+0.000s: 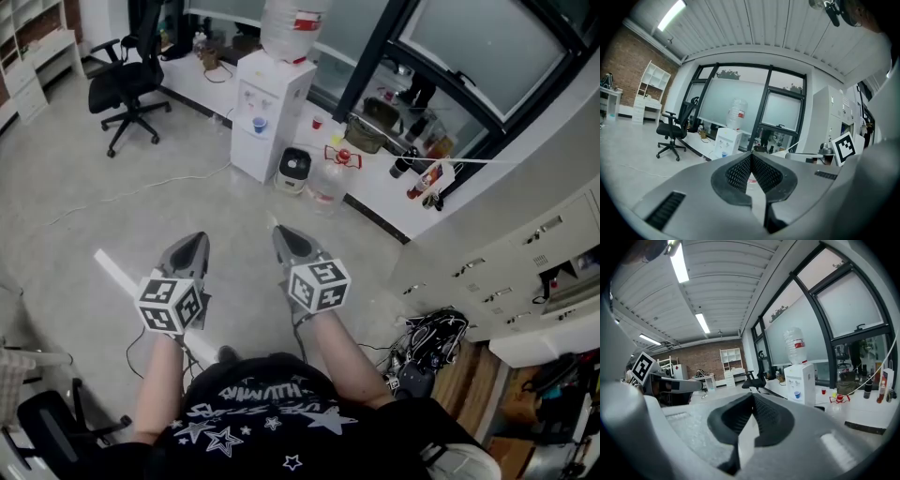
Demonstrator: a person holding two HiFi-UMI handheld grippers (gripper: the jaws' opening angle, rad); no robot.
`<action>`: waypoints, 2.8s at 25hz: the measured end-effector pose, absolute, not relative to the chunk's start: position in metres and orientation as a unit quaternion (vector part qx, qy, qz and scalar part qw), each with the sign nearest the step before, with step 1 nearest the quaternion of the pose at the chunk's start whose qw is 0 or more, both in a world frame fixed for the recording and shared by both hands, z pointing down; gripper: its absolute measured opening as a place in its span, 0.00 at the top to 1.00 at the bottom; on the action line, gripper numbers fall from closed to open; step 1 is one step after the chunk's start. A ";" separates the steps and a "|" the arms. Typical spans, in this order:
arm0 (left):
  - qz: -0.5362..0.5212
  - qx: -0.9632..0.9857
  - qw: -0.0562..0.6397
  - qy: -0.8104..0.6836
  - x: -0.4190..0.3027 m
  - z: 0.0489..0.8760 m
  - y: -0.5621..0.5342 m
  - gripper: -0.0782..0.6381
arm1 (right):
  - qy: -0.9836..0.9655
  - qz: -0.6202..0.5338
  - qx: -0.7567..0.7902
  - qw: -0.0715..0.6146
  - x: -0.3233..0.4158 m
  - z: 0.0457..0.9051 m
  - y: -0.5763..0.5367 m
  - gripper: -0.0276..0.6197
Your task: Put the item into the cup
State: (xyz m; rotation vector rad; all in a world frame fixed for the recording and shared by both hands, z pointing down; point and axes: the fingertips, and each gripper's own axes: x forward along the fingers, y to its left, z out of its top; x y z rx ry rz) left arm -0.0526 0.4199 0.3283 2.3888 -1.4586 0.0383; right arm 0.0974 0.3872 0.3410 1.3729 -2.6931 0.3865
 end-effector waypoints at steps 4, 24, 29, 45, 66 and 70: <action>0.021 0.848 0.165 -0.503 -0.069 0.331 0.415 0.88 | -0.879 0.136 0.454 0.051 0.075 0.349 0.383 0.95; 0.034 0.836 0.218 -0.502 -0.104 0.383 0.348 0.88 | -0.866 0.171 0.464 0.077 0.057 0.398 0.312 0.95; 0.050 0.839 0.208 -0.500 -0.099 0.388 0.293 0.88 | -0.869 0.176 0.457 0.073 0.056 0.401 0.247 0.95; 0.060 0.824 0.228 -0.516 -0.086 0.387 0.111 0.88 | -0.874 0.196 0.440 0.069 0.071 0.404 0.055 0.95; 0.080 0.816 0.239 -0.521 -0.049 0.397 -0.014 0.88 | -0.872 0.216 0.435 0.057 0.116 0.423 -0.071 0.95; 0.084 0.820 0.242 -0.512 -0.046 0.400 -0.031 0.88 | -0.865 0.222 0.447 0.056 0.123 0.426 -0.082 0.95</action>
